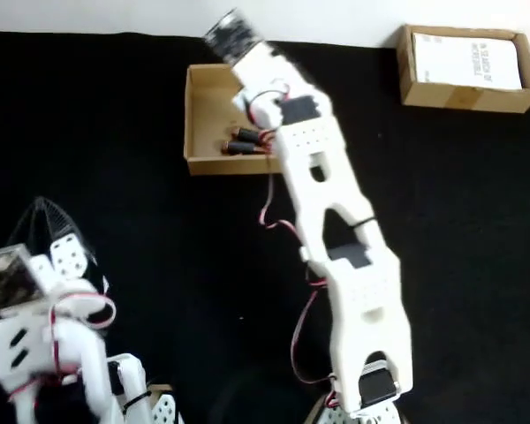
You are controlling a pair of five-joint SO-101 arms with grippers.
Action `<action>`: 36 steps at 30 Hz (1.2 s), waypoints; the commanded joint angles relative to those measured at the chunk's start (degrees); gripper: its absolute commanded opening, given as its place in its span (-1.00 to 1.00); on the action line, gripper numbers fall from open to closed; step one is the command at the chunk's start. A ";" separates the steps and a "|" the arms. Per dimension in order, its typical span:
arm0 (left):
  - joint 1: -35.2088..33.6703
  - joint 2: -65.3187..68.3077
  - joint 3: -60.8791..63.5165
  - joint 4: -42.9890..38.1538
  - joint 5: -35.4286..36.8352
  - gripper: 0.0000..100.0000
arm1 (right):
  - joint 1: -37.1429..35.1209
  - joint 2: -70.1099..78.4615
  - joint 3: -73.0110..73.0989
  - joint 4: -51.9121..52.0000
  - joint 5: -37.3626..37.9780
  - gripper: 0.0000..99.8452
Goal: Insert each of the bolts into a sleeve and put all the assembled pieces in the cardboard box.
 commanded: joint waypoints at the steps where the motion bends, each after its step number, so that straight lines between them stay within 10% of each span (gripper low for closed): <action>1: -1.98 -0.48 4.18 -6.42 -2.81 -0.98 | -1.01 4.18 -7.78 -0.04 6.77 -0.98; 17: 2.86 -1.27 20.97 -10.29 -2.20 -0.98 | -0.66 25.19 -22.64 1.19 13.27 -0.97; 26: 3.38 -1.27 22.37 -10.11 -2.20 -0.98 | -0.92 20.09 -30.02 23.96 16.18 -0.60; 36: 7.25 -1.27 26.51 -6.51 -2.11 -0.98 | 0.66 14.37 -58.24 51.56 -9.93 -0.66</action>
